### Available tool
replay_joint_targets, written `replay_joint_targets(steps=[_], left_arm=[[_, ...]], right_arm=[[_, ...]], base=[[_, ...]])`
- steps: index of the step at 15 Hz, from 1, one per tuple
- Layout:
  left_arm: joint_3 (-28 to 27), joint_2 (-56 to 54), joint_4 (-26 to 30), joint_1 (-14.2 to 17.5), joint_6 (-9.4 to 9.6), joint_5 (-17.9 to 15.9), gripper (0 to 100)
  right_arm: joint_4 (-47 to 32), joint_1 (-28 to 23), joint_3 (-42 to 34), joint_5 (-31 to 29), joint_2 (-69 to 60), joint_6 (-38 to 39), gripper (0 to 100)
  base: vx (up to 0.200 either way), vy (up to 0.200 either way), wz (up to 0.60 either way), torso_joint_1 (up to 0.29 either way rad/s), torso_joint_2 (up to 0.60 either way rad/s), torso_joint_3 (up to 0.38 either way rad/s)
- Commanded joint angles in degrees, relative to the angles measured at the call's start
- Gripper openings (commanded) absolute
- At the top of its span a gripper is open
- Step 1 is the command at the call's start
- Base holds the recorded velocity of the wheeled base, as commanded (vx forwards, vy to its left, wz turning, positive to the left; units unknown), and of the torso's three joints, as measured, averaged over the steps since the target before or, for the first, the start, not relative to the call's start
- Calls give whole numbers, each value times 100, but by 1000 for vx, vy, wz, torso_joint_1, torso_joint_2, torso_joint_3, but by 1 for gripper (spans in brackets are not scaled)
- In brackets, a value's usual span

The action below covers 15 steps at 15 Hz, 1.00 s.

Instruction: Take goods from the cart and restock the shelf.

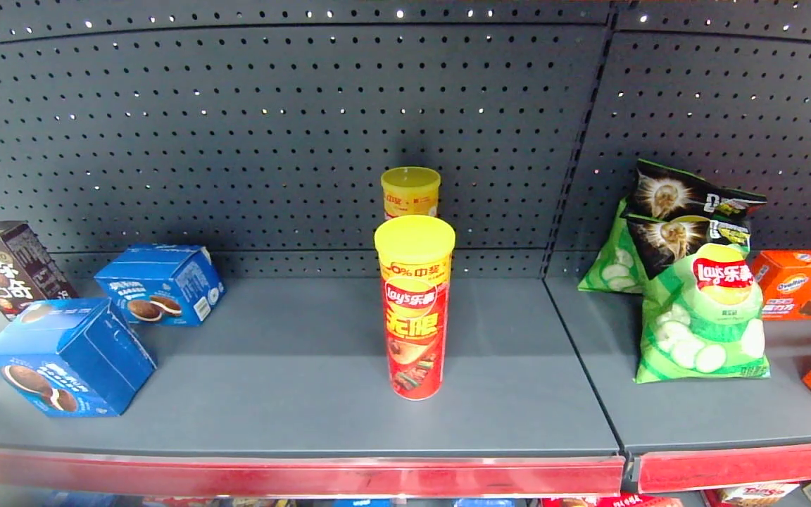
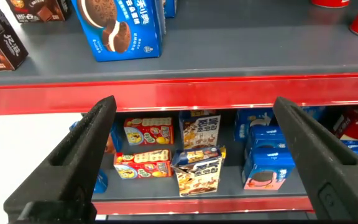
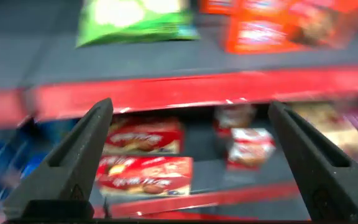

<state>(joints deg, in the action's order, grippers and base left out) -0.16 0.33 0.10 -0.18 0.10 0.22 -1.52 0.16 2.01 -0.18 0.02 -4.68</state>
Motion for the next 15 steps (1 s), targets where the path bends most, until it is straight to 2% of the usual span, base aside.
replay_joint_targets(steps=[1,3,4,5,7,8,9,10,11,14,15], left_arm=[[-2,-7,-1,1,-1,4,100],[-2,-7,-1,1,-1,4,100],[-2,-7,-1,1,-1,4,100],[-2,-7,-1,1,-1,4,100],[-2,-7,-1,1,-1,4,100],[-2,-7,-1,1,-1,4,100],[-2,-7,-1,1,-1,4,100],[-2,-7,-1,1,-1,4,100],[-2,-7,-1,1,-1,4,100],[-2,-7,-1,1,-1,4,100],[-2,-7,-1,1,-1,4,100]], right_arm=[[-6,11,10,45,59,-112,100],[302,-16,-104,-1036,6,424,100],[460,-7,-175,-1309,6,538,100],[451,-7,-175,-1124,6,521,100],[311,-16,-131,27,6,29,100],[249,-7,-104,97,-2,-226,100],[284,-7,-113,-43,-2,-42,100],[460,-7,-166,-1370,-2,1057,100],[434,-7,-175,-1397,-2,1294,100],[425,-7,-192,-1080,-2,723,100],[425,-7,-192,-1054,-2,741,100]], base=[[0,0,0,0,0,0],[0,0,0,0,0,0],[0,0,0,0,0,0],[0,0,0,0,0,0],[0,0,0,0,0,0],[0,0,0,0,0,0],[0,0,0,0,0,0],[0,0,0,0,0,0],[0,0,0,0,0,0],[0,0,0,0,0,0],[0,0,0,0,0,0]])
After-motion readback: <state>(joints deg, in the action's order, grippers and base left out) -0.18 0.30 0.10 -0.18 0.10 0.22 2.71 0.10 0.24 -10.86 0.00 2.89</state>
